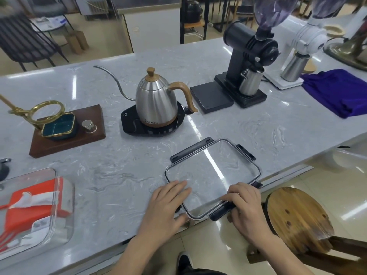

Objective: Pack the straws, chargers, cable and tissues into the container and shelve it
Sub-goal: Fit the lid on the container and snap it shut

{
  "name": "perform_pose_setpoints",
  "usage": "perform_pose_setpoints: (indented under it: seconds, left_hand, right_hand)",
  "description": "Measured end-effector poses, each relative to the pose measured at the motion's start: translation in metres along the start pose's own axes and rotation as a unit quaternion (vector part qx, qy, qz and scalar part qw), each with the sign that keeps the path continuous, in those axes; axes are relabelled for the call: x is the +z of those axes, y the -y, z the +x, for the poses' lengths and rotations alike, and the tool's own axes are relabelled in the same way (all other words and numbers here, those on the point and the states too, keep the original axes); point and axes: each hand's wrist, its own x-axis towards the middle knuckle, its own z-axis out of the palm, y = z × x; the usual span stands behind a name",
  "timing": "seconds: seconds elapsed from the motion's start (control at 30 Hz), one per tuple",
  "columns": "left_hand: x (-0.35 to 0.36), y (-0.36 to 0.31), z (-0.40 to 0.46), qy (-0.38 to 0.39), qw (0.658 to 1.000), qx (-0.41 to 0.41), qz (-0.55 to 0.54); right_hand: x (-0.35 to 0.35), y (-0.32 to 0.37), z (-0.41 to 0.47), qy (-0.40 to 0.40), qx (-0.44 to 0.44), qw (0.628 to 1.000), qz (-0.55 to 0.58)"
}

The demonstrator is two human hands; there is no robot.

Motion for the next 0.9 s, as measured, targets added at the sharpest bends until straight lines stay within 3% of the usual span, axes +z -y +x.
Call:
perform_pose_setpoints:
  seconds: [0.33, 0.9]
  left_hand:
    - [-0.007, -0.006, 0.016, -0.156, 0.985, 0.019, -0.068]
    - [-0.045, -0.026, 0.025, -0.270, 0.940, 0.012, -0.210]
  right_hand:
    - [-0.010, 0.017, 0.015, -0.084, -0.057, 0.995, 0.012]
    - [-0.043, 0.049, 0.059, -0.197, -0.155, 0.968, -0.009]
